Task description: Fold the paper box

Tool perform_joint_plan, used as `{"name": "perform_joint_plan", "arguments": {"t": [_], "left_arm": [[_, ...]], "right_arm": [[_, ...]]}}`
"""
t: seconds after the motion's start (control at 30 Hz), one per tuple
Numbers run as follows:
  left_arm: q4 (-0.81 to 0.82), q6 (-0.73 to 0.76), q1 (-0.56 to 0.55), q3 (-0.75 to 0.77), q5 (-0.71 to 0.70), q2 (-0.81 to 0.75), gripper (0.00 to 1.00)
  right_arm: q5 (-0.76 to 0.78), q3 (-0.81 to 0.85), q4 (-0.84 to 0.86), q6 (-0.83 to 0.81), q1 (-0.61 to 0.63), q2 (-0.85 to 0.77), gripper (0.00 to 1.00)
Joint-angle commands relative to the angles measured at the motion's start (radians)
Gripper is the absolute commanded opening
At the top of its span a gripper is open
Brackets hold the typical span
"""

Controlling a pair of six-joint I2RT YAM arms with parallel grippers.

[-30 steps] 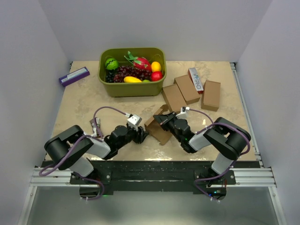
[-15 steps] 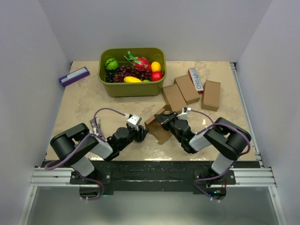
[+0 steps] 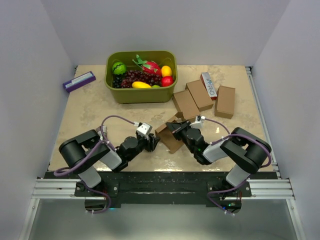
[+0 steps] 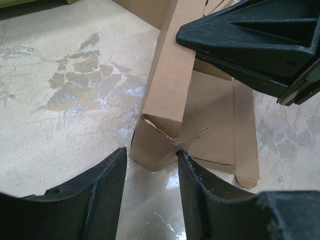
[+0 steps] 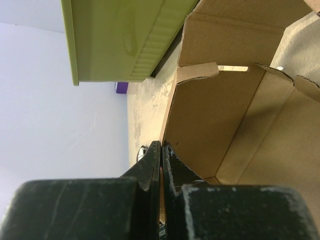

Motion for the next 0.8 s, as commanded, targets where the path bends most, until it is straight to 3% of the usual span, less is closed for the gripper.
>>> {"name": "perform_joint_plan", "arguments": {"t": [0.0,0.57,0.77], "left_arm": [[0.218,0.048,0.005,0.035,-0.037,0.026,0.50],[0.353,0.110,0.005,0.062,-0.197,0.089,0.35],[0.382,0.156,0.006,0.090,-0.102,0.110,0.41]], "right_arm": [[0.019,-0.036,-0.119,-0.019,0.028,0.006,0.00],[0.027,-0.039,-0.163,-0.016,0.043,-0.013,0.00],[0.019,-0.036,-0.165,-0.005,0.045,0.003,0.00]]}}
